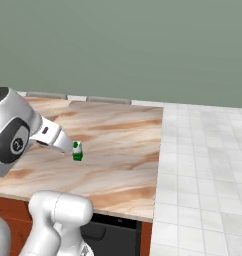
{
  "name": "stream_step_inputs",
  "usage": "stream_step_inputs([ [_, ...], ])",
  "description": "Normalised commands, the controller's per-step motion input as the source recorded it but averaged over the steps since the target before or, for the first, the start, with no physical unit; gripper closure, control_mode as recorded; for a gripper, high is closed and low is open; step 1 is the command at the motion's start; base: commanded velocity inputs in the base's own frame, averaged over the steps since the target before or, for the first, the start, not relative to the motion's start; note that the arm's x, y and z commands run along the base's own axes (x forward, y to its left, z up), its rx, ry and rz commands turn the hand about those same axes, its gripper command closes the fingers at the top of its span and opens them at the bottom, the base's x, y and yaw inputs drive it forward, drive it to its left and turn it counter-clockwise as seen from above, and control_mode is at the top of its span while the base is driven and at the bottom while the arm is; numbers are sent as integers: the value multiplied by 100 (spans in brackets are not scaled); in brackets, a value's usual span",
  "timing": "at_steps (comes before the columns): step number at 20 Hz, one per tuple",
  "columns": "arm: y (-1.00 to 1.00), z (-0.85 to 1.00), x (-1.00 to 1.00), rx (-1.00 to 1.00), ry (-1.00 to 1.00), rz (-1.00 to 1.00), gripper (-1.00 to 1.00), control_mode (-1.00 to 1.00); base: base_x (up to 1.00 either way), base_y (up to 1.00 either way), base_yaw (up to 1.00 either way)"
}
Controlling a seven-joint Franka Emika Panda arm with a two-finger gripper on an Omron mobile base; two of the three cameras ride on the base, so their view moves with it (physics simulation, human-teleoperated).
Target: Move the drinks to the dining counter.
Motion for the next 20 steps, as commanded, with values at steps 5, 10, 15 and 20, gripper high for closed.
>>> stream_step_inputs([
  [5, -1, 39, -42, 0, -13, 18, -100, -100, 0, 0, 0],
  [10, 0, 63, -48, 0, -1, 19, -100, -100, 0, 0, 0],
  [15, 0, 48, -56, 0, -1, 9, -100, -100, 0, 0, 0],
  [20, 0, 15, -33, 0, 0, 0, -100, -100, 0, 0, 0],
])
